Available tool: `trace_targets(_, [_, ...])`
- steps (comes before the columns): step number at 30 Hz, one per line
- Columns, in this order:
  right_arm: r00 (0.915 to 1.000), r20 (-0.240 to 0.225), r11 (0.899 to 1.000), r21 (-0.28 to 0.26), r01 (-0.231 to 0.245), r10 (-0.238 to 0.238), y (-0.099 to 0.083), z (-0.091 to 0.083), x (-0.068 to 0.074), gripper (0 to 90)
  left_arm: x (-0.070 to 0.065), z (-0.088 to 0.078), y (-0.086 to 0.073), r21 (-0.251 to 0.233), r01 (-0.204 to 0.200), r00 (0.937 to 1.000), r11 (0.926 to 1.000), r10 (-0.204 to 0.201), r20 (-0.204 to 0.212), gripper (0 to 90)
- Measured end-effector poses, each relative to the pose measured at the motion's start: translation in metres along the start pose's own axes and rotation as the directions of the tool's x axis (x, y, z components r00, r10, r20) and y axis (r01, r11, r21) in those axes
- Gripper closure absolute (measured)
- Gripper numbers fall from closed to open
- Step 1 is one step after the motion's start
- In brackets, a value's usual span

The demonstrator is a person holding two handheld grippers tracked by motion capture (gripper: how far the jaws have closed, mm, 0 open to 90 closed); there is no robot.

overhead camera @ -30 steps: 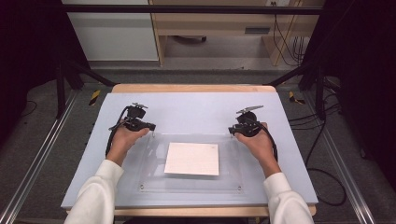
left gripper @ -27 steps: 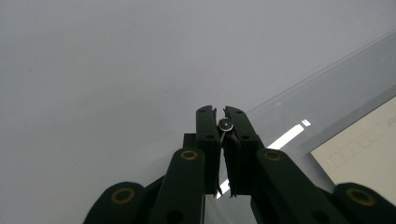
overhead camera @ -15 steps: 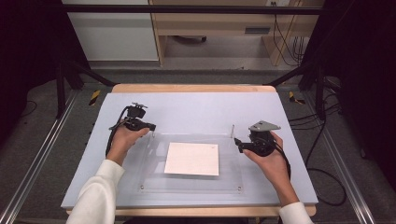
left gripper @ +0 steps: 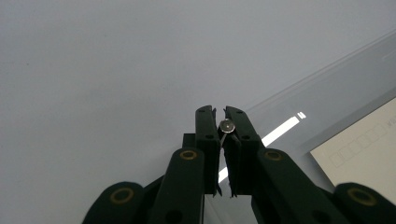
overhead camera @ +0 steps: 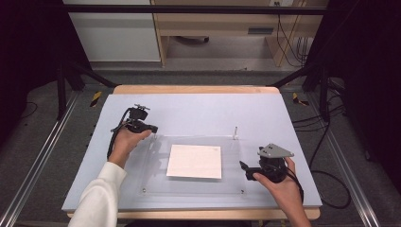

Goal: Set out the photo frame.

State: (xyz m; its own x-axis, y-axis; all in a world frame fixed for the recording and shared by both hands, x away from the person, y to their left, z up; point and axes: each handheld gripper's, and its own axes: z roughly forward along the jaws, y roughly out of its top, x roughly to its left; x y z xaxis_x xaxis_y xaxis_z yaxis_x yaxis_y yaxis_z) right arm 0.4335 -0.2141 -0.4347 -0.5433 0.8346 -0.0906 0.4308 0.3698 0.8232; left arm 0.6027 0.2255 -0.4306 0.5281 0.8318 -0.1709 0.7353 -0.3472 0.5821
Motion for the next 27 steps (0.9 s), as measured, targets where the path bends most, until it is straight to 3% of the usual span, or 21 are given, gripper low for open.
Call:
trace_targets(13, [0.9995,0.019,0.999,0.046,0.026,-0.027,-0.016,-0.008,0.003,16.3,-0.002,0.001,0.003,0.013,0.026,0.9995,0.9996,-0.025,-0.021,84.0])
trace_targets(27, [0.9928,0.004,0.987,0.106,0.118,-0.120,-0.036,-0.026,0.013,17.0,-0.001,0.003,0.008,0.042,0.035,0.9991,0.9985,-0.034,-0.027,84.3])
